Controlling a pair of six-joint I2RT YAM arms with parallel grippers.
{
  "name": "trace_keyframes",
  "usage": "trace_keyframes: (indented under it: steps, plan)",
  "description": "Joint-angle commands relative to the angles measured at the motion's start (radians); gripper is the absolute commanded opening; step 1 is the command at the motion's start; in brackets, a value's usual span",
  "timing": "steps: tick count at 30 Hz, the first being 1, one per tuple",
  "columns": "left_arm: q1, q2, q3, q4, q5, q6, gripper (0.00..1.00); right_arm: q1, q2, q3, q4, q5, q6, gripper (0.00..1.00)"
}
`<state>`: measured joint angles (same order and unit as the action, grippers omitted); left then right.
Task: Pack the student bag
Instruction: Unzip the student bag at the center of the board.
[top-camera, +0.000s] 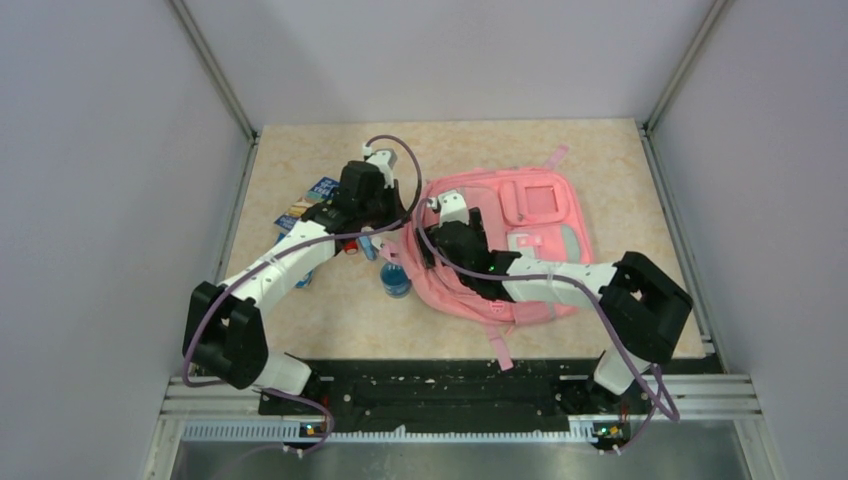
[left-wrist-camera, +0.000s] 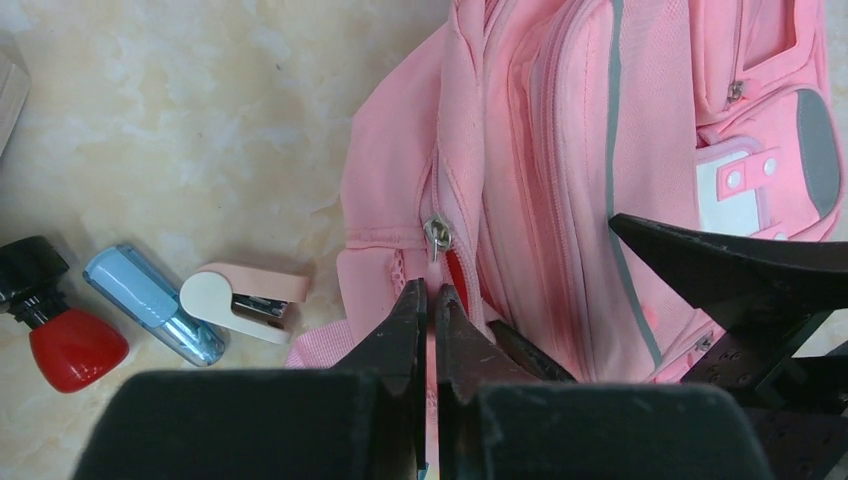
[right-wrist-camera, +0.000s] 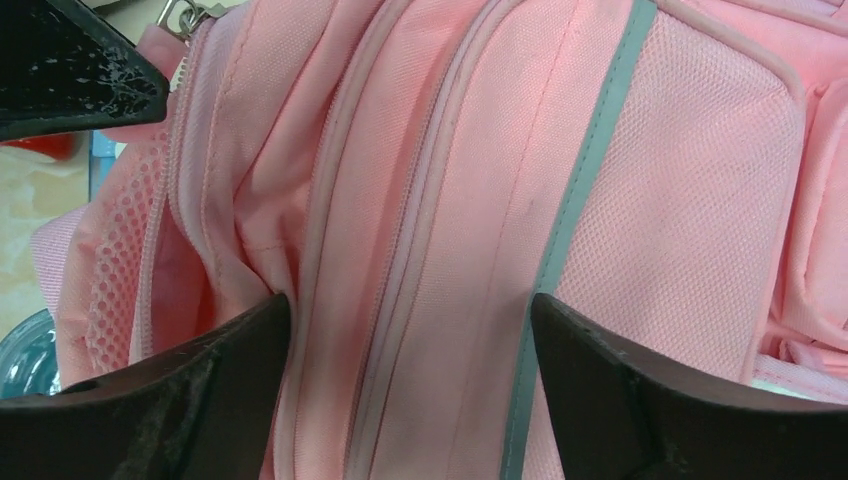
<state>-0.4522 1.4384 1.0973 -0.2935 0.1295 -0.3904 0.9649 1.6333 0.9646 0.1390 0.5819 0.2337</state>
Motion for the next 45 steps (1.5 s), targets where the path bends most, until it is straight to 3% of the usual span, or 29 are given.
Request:
trace_keyframes:
  steps: [1,2,4,6,9,13,27,35,45]
  plan:
    - [0.005,-0.076,0.009,0.083,-0.013,0.008,0.00,-0.022,0.021,-0.007,0.005,0.167,0.014,0.77]
    - [0.004,-0.077,0.008,0.083,-0.013,0.008,0.00,-0.026,0.022,-0.007,0.006,0.169,0.013,0.70]
    - [0.006,-0.076,0.007,0.085,-0.014,0.008,0.00,-0.034,0.015,-0.009,0.014,0.177,-0.002,0.42]
    - [0.006,-0.078,0.006,0.085,-0.018,0.011,0.00,-0.037,-0.006,-0.011,0.022,0.181,-0.026,0.22]
    - [0.005,-0.081,0.005,0.086,-0.029,0.020,0.00,-0.040,-0.055,-0.013,0.019,0.164,-0.081,0.00]
    - [0.005,-0.093,0.003,0.089,-0.062,0.037,0.00,-0.049,-0.156,-0.009,-0.039,0.087,-0.131,0.00]
    - [0.005,-0.104,-0.040,0.167,-0.007,0.085,0.00,-0.164,-0.477,-0.037,-0.281,-0.406,-0.108,0.00]
    - [-0.006,-0.090,-0.092,0.240,-0.052,0.074,0.00,-0.174,-0.565,-0.035,-0.304,-0.569,-0.076,0.00]
    - [-0.056,-0.052,-0.202,0.514,-0.092,-0.003,0.00,-0.177,-0.581,-0.032,-0.259,-0.691,-0.042,0.00]
